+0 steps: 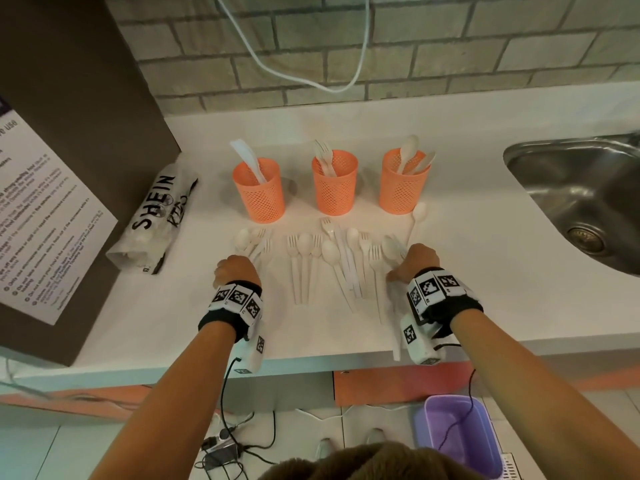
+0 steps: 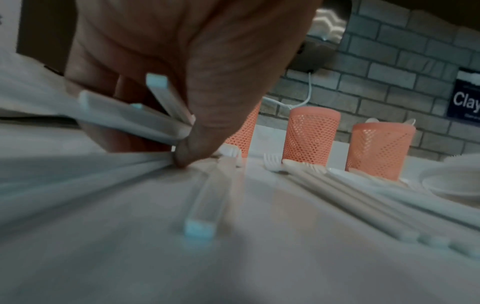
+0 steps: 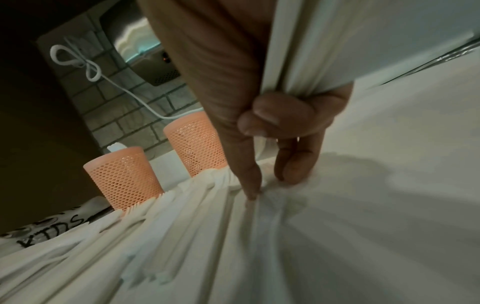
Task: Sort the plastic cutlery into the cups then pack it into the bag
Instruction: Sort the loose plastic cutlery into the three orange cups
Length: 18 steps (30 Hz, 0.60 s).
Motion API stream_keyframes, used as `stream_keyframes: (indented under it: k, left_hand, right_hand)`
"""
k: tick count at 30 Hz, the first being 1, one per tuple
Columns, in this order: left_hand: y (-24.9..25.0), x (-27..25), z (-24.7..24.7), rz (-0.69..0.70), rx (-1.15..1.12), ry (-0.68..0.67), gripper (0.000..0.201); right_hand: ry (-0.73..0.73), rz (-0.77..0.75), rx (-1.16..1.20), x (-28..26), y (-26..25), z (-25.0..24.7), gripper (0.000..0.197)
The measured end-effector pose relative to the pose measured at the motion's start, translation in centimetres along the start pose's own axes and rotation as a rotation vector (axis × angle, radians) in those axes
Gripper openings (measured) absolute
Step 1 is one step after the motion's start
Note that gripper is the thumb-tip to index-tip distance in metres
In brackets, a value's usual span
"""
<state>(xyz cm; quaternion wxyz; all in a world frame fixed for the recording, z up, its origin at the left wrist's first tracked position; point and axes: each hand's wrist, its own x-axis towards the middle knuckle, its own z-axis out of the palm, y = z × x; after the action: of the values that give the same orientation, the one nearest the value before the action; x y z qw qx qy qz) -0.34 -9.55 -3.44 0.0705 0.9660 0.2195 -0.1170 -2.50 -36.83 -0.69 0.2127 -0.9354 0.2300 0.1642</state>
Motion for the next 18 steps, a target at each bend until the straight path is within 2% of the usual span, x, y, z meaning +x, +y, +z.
stream_keyframes:
  k: [6,9,12,16,18]
  left_hand:
    - [-0.2,-0.7,0.3,-0.09,-0.071,0.038,0.03]
    - [-1.0,0.4,-0.1,-0.08,-0.161,-0.018,0.034]
    - [-1.5,1.1,-0.9,-0.048,-0.216,-0.085,0.037]
    - [-1.3,0.8,-1.9,0.001,-0.26,-0.101,0.038]
    - [-1.0,0.5,-2.4,0.023,-0.29,-0.104,0.036]
  right_hand:
    - [0.066,-0.067,-0.071,-0.8,-1.0,1.1,0.025]
    - [0.107,-0.11,-0.15,-1.0,-1.1,1.2,0.022]
    - [0.074,-0.096,-0.169,-0.9,-1.1,0.3,0.017]
    - [-0.015,-0.061,0.047,-0.1,-0.9,-0.7,0.017]
    - [-0.013,-0.055,0.165,0.1,-0.8,-1.2,0.022]
